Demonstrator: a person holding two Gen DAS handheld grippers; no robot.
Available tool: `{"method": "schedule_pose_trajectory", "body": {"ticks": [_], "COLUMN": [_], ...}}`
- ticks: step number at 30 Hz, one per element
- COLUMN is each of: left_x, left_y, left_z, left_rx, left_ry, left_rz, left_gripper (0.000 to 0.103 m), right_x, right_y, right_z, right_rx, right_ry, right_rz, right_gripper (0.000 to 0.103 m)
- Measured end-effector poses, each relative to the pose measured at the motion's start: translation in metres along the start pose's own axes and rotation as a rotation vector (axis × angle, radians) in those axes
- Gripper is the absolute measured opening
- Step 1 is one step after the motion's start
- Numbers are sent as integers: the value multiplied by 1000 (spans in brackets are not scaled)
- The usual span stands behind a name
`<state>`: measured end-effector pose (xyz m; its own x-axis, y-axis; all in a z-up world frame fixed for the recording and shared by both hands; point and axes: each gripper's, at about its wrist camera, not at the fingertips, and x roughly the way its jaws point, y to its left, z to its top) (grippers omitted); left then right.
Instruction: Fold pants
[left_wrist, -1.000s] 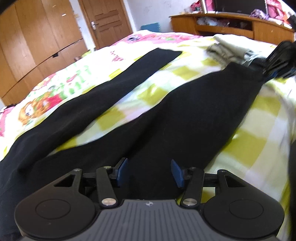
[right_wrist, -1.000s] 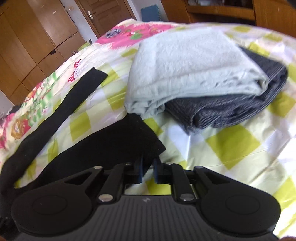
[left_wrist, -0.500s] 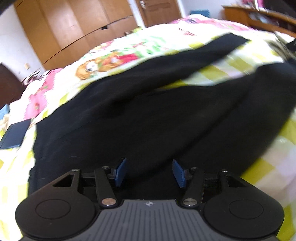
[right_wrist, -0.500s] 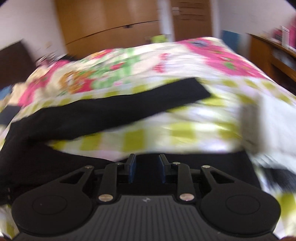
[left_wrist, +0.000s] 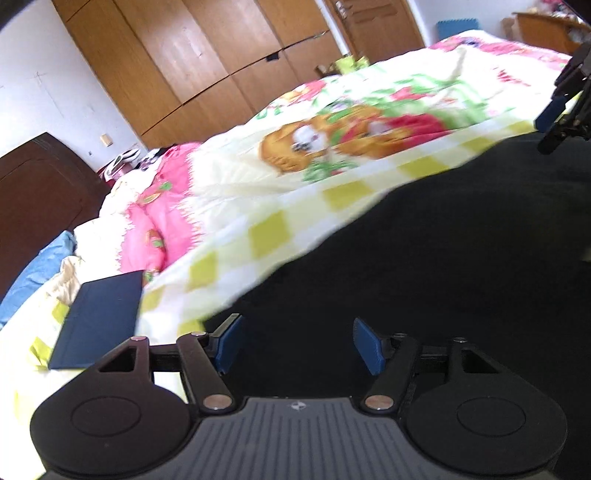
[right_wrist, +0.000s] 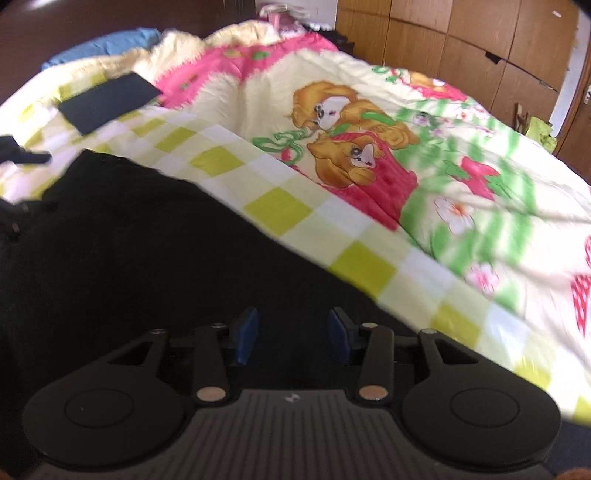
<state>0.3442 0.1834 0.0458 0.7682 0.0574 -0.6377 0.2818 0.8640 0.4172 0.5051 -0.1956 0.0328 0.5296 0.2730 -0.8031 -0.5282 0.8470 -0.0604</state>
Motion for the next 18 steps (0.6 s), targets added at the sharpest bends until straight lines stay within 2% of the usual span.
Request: {"method": "schedule_pose_trajectory", "body": {"ticks": [6, 9, 12, 14, 15, 16, 18], "left_x": [59, 74, 85, 89, 89, 89, 88], "left_y": [54, 54, 47, 43, 43, 44, 47], "left_z": [12, 7, -1, -3, -3, -3, -1], "left_rx": [-90, -92, -79, -66, -67, -68, -65], "left_ry": [82, 115, 165, 170, 169, 168, 163], "left_rz": [-12, -39, -65, -71, -72, -73, -70], "left_gripper": [81, 82, 84, 84, 84, 83, 75], "right_x": [44, 58, 72, 74, 75, 77, 82], "right_y": [-4, -8, -12, -13, -13, -15, -14], "right_z": [28, 35, 39, 38, 37, 38, 42], "right_rx": [-59, -80, -98, -102, -115, -125, -141], "right_ry": [75, 109, 160, 169, 166, 166, 166], "right_rz": [-26, -6, 6, 31, 32, 24, 5], "right_gripper": [46, 50, 50, 50, 53, 59, 62]}}
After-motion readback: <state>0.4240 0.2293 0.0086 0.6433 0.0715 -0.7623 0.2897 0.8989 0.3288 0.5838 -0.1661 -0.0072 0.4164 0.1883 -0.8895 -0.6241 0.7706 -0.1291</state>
